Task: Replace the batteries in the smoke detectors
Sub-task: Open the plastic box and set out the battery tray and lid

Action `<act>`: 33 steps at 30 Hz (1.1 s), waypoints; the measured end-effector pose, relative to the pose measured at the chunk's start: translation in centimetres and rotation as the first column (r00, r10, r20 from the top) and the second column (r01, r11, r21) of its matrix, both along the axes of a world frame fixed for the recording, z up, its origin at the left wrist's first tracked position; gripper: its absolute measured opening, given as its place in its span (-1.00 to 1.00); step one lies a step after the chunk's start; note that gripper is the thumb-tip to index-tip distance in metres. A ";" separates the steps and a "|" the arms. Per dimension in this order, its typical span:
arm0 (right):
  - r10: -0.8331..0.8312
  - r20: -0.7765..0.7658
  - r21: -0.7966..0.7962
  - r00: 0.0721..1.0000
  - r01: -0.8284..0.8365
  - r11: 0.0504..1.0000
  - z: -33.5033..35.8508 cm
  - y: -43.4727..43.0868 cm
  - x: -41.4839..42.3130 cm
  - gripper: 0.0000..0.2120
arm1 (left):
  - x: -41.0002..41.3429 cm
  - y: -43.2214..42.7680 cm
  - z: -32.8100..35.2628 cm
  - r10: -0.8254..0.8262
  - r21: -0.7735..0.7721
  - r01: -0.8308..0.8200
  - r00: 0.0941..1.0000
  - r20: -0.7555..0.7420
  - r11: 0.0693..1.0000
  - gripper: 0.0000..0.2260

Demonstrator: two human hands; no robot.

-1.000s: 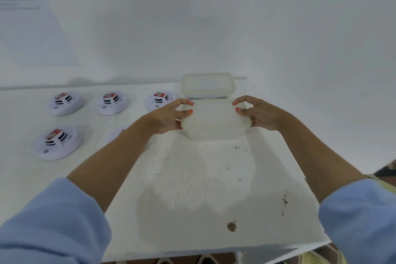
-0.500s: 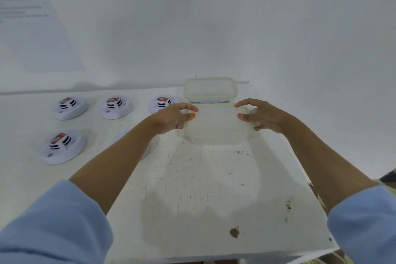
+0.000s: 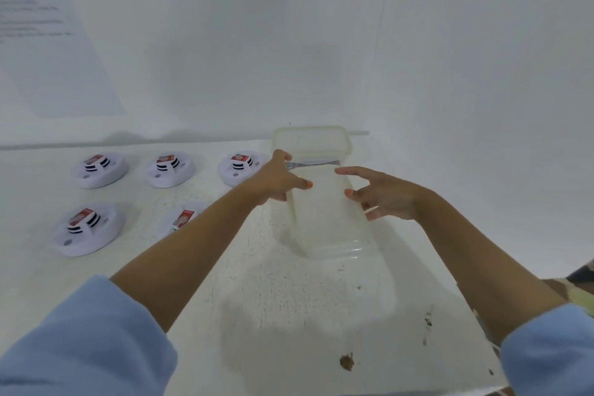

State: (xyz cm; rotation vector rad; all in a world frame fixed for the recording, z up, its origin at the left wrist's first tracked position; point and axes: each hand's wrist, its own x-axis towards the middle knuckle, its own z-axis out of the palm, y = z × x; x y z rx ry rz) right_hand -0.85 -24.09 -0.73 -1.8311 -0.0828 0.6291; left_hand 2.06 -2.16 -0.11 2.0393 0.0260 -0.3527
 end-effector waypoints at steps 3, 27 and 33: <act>-0.074 0.033 0.073 0.997 0.072 0.995 -0.6 0.1 0.1 -0.57 | -0.2 1.0 -0.1 -0.095 -0.149 0.087 0.994 -0.045 0.985 -0.34; -0.059 0.125 0.018 0.990 0.058 0.998 -0.2 0.7 -0.5 -0.66 | -0.7 1.6 -1.2 -0.225 -0.268 0.189 0.968 -0.114 0.945 -0.52; 0.034 0.194 -0.054 0.980 -0.024 0.998 0.5 1.2 -1.9 -0.10 | -0.6 3.1 -0.5 -0.111 -0.211 0.061 0.967 -0.230 0.976 -0.33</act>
